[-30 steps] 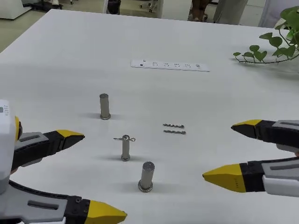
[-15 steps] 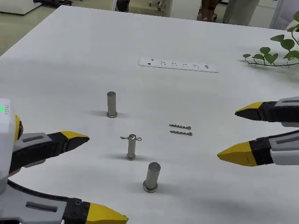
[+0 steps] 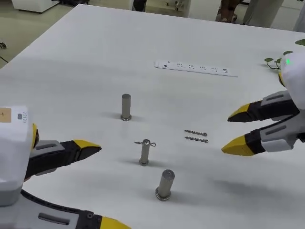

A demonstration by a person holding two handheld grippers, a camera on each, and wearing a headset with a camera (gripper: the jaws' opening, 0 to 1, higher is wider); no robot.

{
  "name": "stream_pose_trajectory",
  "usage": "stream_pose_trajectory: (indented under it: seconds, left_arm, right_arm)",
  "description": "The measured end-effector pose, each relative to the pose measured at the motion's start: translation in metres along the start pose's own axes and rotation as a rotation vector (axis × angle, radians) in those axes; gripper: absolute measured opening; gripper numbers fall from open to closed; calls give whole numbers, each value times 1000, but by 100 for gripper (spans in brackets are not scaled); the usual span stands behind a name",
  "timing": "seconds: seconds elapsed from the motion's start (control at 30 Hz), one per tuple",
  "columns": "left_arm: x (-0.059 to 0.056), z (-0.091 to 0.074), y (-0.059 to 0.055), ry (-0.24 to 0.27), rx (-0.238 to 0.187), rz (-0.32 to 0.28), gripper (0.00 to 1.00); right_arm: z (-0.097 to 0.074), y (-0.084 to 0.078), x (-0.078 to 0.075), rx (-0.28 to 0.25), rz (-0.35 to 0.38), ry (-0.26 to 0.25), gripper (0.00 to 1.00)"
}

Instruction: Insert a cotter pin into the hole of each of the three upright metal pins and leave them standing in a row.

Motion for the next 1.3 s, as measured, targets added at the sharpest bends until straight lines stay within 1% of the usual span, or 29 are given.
stream_pose_trajectory:
  seconds: [0.13,0.27,0.37,0.5,0.6,0.63,0.73,0.93,1.07,1.17,1.3]
  left_arm:
    - [3,-2,-1,15,1,-15,94]
    - [3,-2,-2,22,7,-21,93]
    - [3,-1,-3,17,15,-21,93]
    - [4,1,-4,17,20,-25,92]
    - [5,1,-4,22,22,-25,92]
    - [5,1,-4,23,22,-26,92]
    - [5,1,-4,20,26,-23,92]
    - [6,2,-5,25,24,-37,91]
    - [7,3,-7,29,19,-54,91]
    - [9,4,-7,32,28,-47,91]
    - [9,4,-6,24,24,-51,90]
  right_arm:
    - [14,-1,-8,35,-29,35,34]
    - [25,-3,-14,52,-32,40,26]
    - [31,-1,-17,69,-50,36,21]
    - [40,1,-20,79,-59,51,15]
    - [47,-1,-22,99,-62,63,10]
    - [50,-2,-22,113,-68,72,9]
    - [55,-5,-22,137,-89,81,7]
    - [64,-10,-25,180,-108,96,6]
    - [69,-11,-28,188,-105,102,5]
    - [72,-13,-30,200,-107,104,4]
    - [75,-13,-32,218,-109,111,3]
Point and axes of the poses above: the centre of the closed fingertips' face, and the gripper's own axes: z roughly forward along the fingers, x roughly to its left, y roughly out of its top, the point moved 7 cm from there along -z, roughly backward along the fingers, and after that the axes turned 2 degrees about -z, right-handed, at the moved point
